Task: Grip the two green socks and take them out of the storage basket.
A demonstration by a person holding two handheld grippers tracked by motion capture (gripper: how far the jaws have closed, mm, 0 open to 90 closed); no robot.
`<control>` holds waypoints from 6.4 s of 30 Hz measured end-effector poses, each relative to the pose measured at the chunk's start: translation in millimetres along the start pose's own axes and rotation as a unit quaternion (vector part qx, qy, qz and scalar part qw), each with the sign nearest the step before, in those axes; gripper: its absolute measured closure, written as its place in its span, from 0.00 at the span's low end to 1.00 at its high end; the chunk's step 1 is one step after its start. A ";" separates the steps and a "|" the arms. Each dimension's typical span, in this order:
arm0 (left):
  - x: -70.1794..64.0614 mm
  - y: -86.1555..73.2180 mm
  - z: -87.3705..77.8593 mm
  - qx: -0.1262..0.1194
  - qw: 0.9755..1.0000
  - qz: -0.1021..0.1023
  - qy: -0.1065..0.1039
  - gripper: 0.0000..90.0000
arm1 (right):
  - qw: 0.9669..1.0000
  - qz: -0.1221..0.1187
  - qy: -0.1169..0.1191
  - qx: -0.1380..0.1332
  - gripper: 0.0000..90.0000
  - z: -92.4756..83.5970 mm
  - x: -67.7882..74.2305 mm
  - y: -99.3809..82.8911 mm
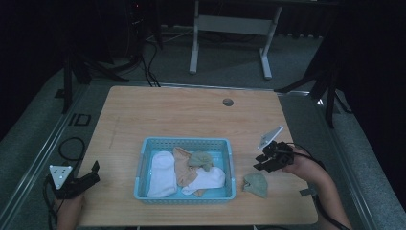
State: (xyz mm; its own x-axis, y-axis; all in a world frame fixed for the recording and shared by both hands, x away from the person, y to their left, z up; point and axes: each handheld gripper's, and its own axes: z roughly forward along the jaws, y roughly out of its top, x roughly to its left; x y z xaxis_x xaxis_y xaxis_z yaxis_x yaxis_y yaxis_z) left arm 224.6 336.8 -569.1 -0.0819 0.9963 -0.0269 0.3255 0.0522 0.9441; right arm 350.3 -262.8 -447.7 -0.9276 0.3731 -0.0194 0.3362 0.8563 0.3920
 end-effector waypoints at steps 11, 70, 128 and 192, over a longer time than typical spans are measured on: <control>0.2 0.0 0.2 0.000 1.000 -0.001 -0.001 0.00 | 1.000 -0.023 -0.003 -0.012 0.72 -11.1 7.4 37.0; 1.7 -0.2 -0.7 -0.002 1.000 -0.004 -0.009 0.00 | 0.991 -0.121 0.054 0.032 0.69 96.0 45.5 141.0; 1.1 -0.2 -0.4 -0.002 1.000 -0.005 -0.006 0.00 | 0.985 -0.170 0.001 -0.010 0.94 3.8 53.3 148.5; 0.2 -0.2 -0.3 -0.002 1.000 -0.001 0.000 0.00 | 0.998 0.011 -0.055 0.020 0.92 53.6 -40.5 -14.6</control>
State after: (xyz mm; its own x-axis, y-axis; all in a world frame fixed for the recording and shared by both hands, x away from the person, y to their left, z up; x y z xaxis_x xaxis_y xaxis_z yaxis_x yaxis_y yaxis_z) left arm 224.3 337.0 -569.2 -0.0827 0.9962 -0.0291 0.3212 0.0543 0.9455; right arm 391.7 -271.3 -501.9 -0.8973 0.4268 -0.1131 0.3644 0.8605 0.3560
